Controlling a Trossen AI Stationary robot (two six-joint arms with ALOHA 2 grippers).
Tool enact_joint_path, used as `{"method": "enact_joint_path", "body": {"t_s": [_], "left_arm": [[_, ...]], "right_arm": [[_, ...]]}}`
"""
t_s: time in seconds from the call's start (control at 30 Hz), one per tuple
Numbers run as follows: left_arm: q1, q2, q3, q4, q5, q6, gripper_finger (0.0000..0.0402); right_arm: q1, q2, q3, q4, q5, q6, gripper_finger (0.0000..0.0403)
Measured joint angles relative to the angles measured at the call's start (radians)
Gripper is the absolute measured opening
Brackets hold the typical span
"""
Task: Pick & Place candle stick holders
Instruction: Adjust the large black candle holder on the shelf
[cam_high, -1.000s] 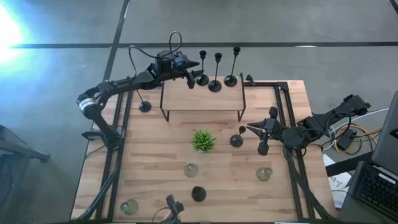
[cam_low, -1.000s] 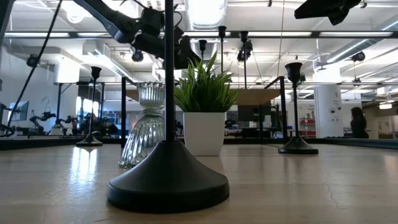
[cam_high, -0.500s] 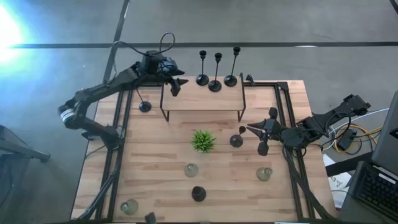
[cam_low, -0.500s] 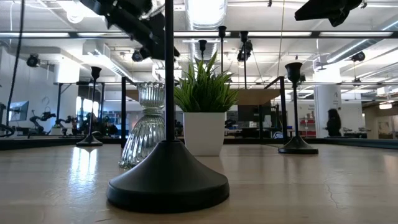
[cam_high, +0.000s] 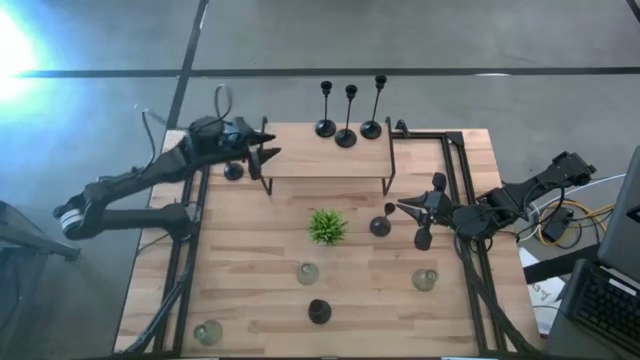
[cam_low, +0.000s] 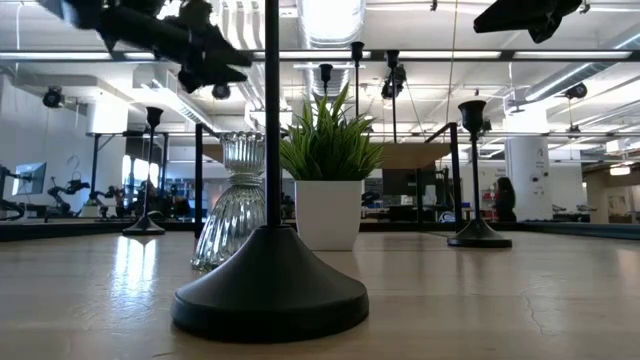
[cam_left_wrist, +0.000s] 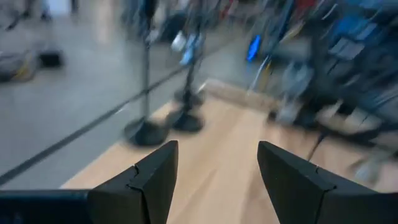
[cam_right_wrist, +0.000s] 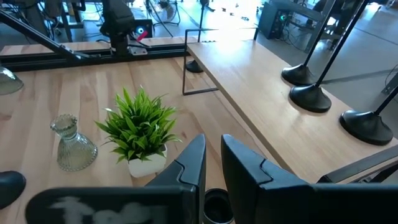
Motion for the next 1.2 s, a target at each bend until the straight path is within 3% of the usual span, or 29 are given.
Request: {"method": "enact_joint_path", "body": {"t_s": [0.13, 0.3, 0.43, 0.6, 0.8, 1.2], "left_arm": [[-0.040, 0.033, -0.089, 0.208, 0.112, -0.044, 0.0222], [-0.098, 0.179, -0.083, 0.326, 0.040, 0.060, 0.0212], [-0.136, 0.324, 0.002, 0.432, 0.035, 0.106, 0.0207], [-0.145, 0.495, 0.169, 0.429, -0.046, 0.154, 0.0206], [-0.145, 0.656, 0.338, 0.428, -0.070, 0.143, 0.0206], [-0.138, 0.802, 0.502, 0.424, -0.270, 0.165, 0.0206]], "right_arm": [[0.000, 0.000, 0.000, 0.011, 0.005, 0.000, 0.0043], [0.000, 0.000, 0.000, 0.052, 0.008, -0.025, 0.0043], [0.000, 0.000, 0.000, 0.067, 0.008, -0.047, 0.0043], [0.000, 0.001, 0.000, 0.068, 0.008, -0.049, 0.0043], [0.000, 0.001, 0.000, 0.067, 0.007, -0.055, 0.0043], [0.000, 0.001, -0.006, 0.066, 0.005, -0.068, 0.0043]]}}
